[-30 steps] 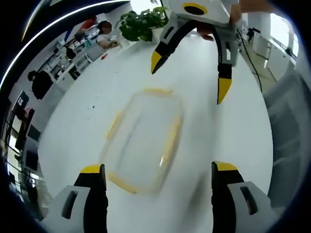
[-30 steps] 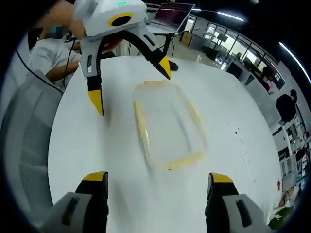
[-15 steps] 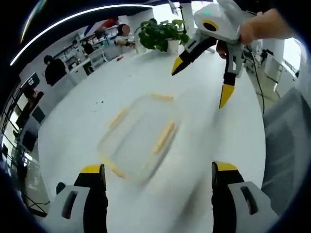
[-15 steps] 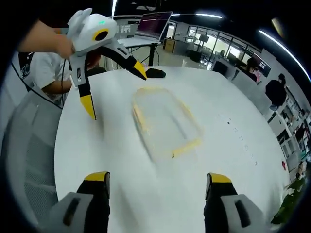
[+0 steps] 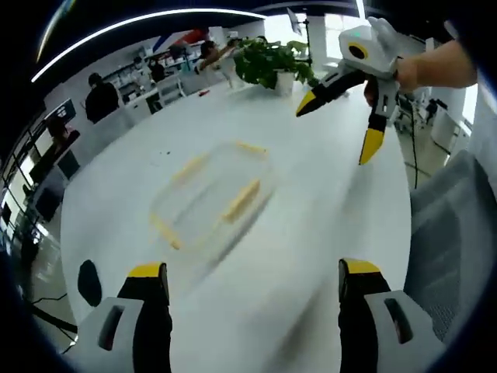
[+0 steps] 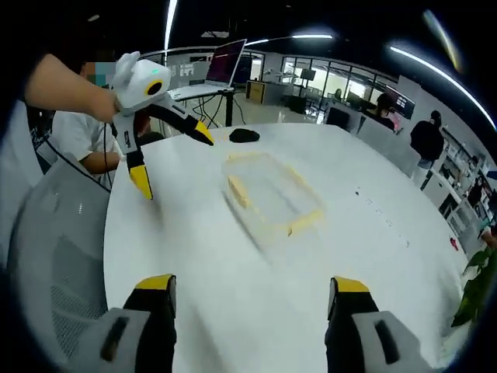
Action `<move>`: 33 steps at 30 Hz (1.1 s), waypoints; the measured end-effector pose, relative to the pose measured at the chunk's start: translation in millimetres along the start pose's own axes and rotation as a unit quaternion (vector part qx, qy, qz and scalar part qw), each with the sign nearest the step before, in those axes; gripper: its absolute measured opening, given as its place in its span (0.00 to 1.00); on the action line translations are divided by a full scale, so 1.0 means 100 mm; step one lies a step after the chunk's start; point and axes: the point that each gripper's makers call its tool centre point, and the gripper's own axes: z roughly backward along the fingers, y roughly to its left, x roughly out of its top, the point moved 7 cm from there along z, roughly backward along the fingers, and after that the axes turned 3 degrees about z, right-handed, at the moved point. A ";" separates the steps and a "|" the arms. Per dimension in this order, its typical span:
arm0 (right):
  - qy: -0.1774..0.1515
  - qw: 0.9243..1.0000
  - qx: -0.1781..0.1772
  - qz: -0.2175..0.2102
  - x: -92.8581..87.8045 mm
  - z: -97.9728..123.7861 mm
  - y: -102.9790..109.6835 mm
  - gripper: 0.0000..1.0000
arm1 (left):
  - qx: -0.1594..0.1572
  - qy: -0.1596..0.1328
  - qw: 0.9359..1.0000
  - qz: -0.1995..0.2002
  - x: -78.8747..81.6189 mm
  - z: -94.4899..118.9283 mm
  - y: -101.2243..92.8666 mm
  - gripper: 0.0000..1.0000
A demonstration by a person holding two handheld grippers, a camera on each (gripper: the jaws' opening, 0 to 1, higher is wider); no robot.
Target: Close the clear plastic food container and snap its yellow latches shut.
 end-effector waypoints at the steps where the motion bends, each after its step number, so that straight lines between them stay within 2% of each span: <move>1: 0.000 1.000 0.000 -0.003 -0.03 0.02 0.02 0.80 | 0.001 -0.004 1.000 0.007 -0.02 0.01 -0.01 0.88; 8: -0.022 0.999 -0.022 -0.017 -0.26 0.17 0.15 0.80 | 0.016 -0.004 0.999 0.033 -0.25 0.10 -0.09 0.88; 13: -0.033 0.998 -0.033 -0.042 -0.39 0.25 0.23 0.79 | 0.022 -0.004 0.999 0.034 -0.40 0.17 -0.19 0.89; 27: -0.068 0.994 -0.050 -0.066 -0.52 0.42 0.53 0.79 | 0.057 -0.012 0.994 0.090 -0.83 0.54 -0.19 0.90; 29: -0.077 0.993 -0.052 -0.079 -0.53 0.44 0.57 0.79 | 0.058 -0.015 0.994 0.097 -0.86 0.57 -0.21 0.89; 33: -0.074 0.993 -0.054 -0.075 -0.57 0.45 0.64 0.79 | 0.063 -0.018 0.993 0.099 -0.92 0.63 -0.25 0.89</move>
